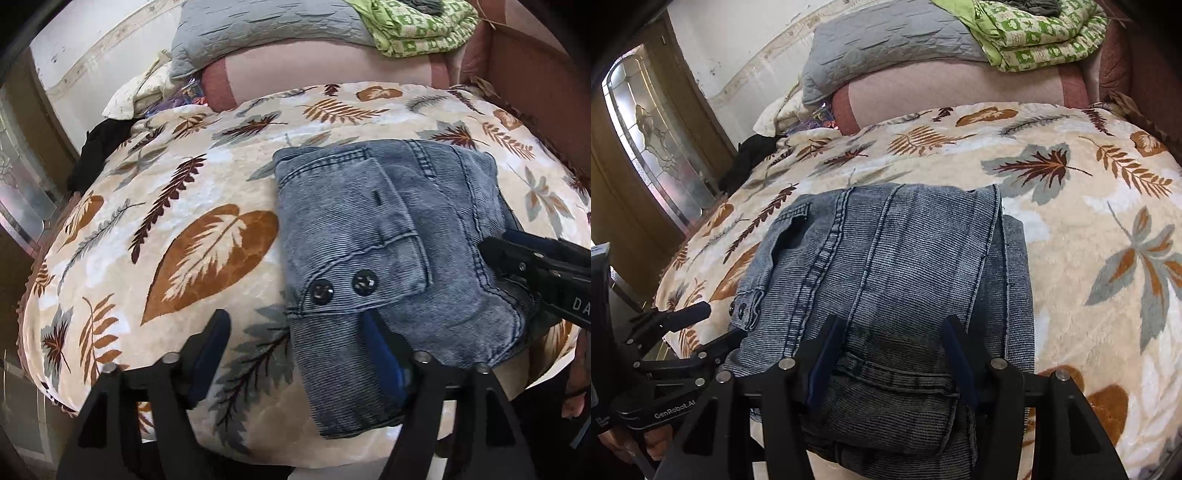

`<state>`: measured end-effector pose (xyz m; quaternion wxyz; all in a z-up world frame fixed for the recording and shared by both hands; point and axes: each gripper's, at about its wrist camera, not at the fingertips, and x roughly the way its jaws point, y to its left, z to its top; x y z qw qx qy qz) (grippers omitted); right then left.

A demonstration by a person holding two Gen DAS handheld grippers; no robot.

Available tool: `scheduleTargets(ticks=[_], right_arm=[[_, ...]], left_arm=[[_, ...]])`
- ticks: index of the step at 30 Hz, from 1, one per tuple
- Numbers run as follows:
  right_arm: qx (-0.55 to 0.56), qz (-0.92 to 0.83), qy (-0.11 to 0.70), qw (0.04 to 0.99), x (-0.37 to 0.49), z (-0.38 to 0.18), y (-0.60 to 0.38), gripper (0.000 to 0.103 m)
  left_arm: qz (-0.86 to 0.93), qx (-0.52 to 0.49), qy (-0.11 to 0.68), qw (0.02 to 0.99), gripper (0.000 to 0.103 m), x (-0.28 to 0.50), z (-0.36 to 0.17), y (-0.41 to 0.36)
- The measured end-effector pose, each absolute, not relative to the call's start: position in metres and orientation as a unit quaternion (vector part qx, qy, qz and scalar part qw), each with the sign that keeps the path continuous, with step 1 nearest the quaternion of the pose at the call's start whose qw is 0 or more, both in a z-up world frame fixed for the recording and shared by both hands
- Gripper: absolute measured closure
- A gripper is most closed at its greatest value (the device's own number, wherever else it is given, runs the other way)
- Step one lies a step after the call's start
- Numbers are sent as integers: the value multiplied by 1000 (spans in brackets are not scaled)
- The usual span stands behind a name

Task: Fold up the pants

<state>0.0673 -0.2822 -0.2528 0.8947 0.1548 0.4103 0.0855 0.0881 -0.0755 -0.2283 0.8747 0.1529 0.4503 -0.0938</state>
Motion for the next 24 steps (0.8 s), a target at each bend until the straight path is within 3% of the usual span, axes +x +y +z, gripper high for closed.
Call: scheduleTargets(ticks=[11, 24], right_arm=[[143, 55, 414, 897, 55, -255, -273, 42], [133, 37, 425, 895, 28, -260, -265, 41]], left_arm=[[-93, 137, 457, 874, 15, 92, -235, -67], [-99, 136, 456, 874, 12, 84, -249, -63]])
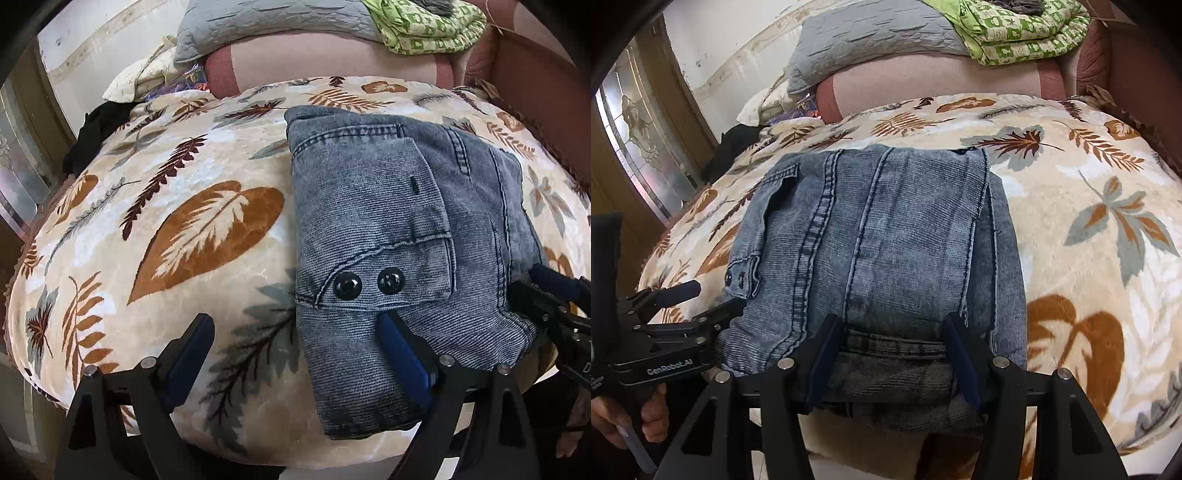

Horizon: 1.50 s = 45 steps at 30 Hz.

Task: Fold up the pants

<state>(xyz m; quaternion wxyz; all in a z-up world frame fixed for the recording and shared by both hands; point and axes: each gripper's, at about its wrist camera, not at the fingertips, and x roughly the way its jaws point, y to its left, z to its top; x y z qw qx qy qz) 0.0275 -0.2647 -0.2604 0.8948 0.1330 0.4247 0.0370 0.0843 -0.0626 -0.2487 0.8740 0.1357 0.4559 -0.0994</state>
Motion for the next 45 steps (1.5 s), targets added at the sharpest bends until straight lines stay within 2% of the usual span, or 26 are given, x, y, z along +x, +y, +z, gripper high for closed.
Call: scheduleTargets(ticks=[8, 12, 17, 25, 36, 45], right_arm=[[159, 34, 445, 881, 21, -253, -271, 40], [160, 21, 418, 894, 22, -233, -283, 40], [172, -3, 376, 910, 42, -210, -308, 40], [260, 15, 388, 884, 91, -223, -335, 40], [316, 49, 446, 836, 120, -266, -333, 40], [300, 45, 460, 835, 131, -275, -328, 40]], left_arm=[[-111, 143, 474, 862, 12, 88, -231, -62], [-115, 156, 413, 890, 13, 87, -194, -66], [-98, 168, 385, 902, 13, 117, -171, -80], [-86, 170, 464, 865, 13, 179, -203, -113], [-105, 165, 488, 851, 11, 192, -239, -120], [-109, 150, 490, 852, 0, 202, -254, -113]])
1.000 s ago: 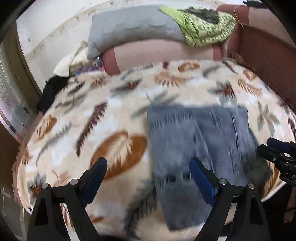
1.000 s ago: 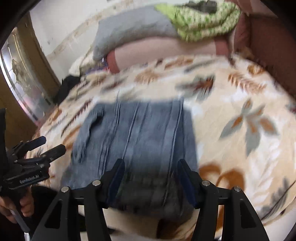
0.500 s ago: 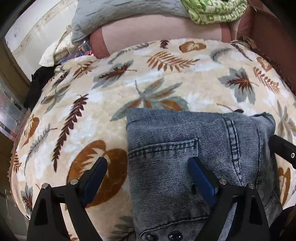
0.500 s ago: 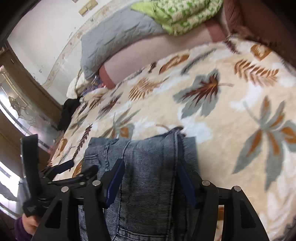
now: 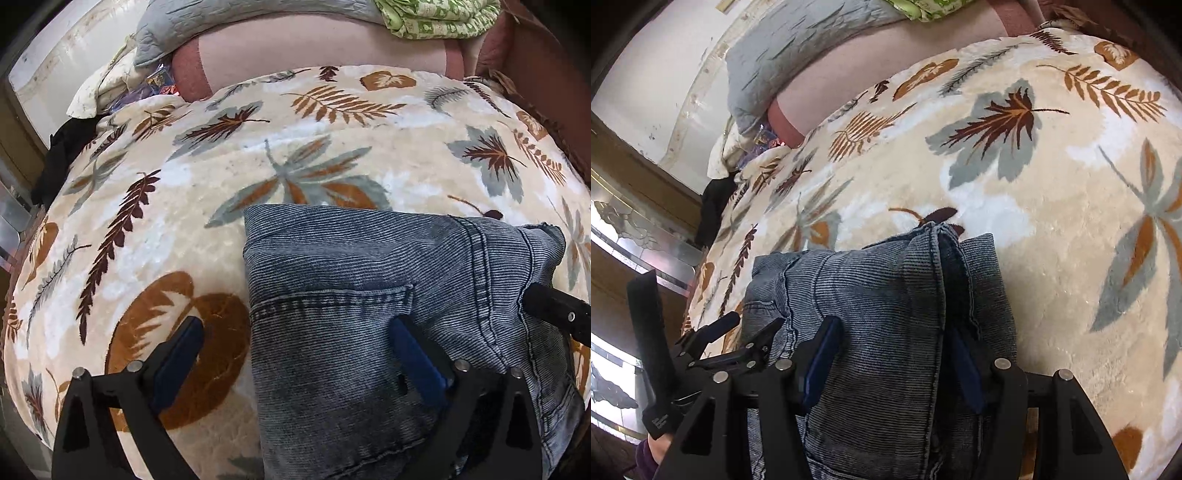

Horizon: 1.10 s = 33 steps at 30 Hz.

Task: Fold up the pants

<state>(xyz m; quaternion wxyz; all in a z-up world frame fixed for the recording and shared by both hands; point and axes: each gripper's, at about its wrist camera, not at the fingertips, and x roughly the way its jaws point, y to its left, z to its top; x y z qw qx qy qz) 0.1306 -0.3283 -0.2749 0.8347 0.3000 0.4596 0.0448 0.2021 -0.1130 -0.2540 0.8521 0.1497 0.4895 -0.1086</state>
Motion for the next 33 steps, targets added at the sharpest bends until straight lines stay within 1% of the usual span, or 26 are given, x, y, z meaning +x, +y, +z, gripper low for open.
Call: scheduleTargets(ticks=[19, 28, 31, 33], right_arm=[[284, 49, 453, 843, 130, -275, -326, 39], [293, 46, 450, 842, 130, -276, -325, 37], [299, 54, 450, 839, 132, -277, -327, 33], [297, 57, 451, 840, 133, -276, -324, 27]], left_arm=[[-91, 169, 441, 877, 0, 188, -256, -118], [-82, 174, 432, 881, 0, 186, -256, -120], [-85, 165, 433, 882, 0, 187, -256, -118], [-89, 158, 433, 883, 0, 186, -257, -115]])
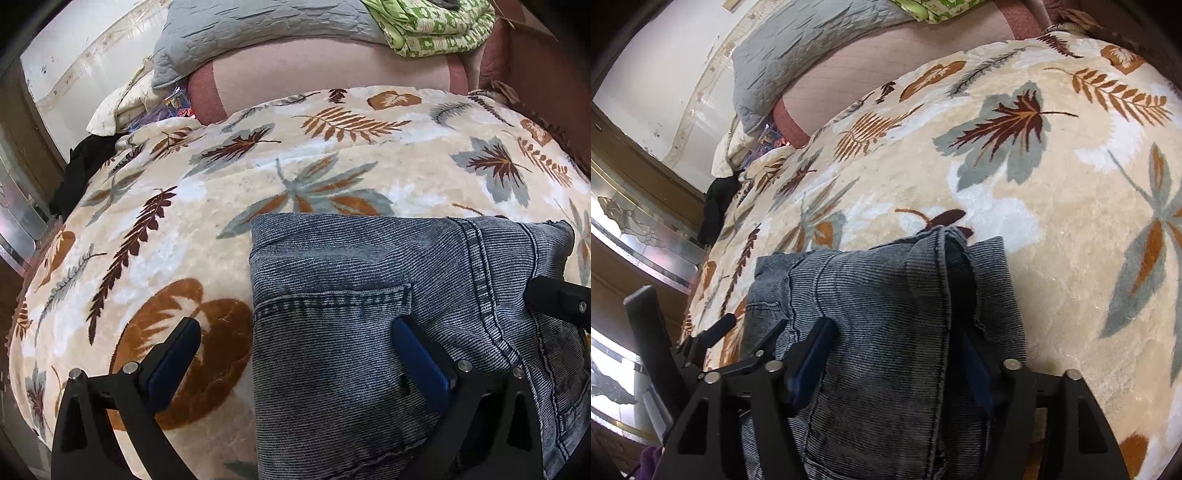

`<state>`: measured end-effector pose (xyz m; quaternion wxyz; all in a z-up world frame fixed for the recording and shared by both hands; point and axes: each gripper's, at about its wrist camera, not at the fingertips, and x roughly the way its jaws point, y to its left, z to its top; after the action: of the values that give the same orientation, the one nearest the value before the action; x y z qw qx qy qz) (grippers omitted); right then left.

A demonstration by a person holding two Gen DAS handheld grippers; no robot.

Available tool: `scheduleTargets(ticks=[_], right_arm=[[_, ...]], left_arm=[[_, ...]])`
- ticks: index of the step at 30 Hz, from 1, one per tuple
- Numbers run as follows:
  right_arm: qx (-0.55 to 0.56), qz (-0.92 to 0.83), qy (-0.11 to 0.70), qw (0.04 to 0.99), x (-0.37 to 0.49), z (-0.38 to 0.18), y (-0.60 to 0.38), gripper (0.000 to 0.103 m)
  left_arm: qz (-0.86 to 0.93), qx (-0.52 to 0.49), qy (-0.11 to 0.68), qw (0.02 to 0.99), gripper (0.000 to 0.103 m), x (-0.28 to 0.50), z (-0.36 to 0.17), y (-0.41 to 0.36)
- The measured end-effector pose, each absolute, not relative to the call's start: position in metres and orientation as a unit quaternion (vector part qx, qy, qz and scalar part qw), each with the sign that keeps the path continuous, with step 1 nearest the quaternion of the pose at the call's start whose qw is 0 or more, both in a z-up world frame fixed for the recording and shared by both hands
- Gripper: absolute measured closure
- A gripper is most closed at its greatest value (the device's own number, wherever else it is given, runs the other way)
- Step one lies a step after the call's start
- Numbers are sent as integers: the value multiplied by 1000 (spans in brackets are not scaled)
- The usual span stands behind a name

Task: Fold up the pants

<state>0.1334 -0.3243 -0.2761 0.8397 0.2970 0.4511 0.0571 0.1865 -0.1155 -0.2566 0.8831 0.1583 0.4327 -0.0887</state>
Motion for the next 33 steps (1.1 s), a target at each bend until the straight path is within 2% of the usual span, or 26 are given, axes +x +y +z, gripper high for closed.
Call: scheduleTargets(ticks=[6, 11, 19, 33], right_arm=[[246, 64, 456, 853, 132, -273, -312, 24], [280, 82, 448, 845, 125, -275, -323, 24], [320, 159, 366, 859, 99, -290, -342, 25], [324, 76, 332, 883, 58, -266, -327, 25]], left_arm=[[-91, 157, 431, 884, 0, 187, -257, -115], [-94, 151, 428, 886, 0, 186, -258, -114], [-100, 139, 433, 885, 0, 188, -259, -111], [-87, 153, 428, 886, 0, 179, -244, -109]])
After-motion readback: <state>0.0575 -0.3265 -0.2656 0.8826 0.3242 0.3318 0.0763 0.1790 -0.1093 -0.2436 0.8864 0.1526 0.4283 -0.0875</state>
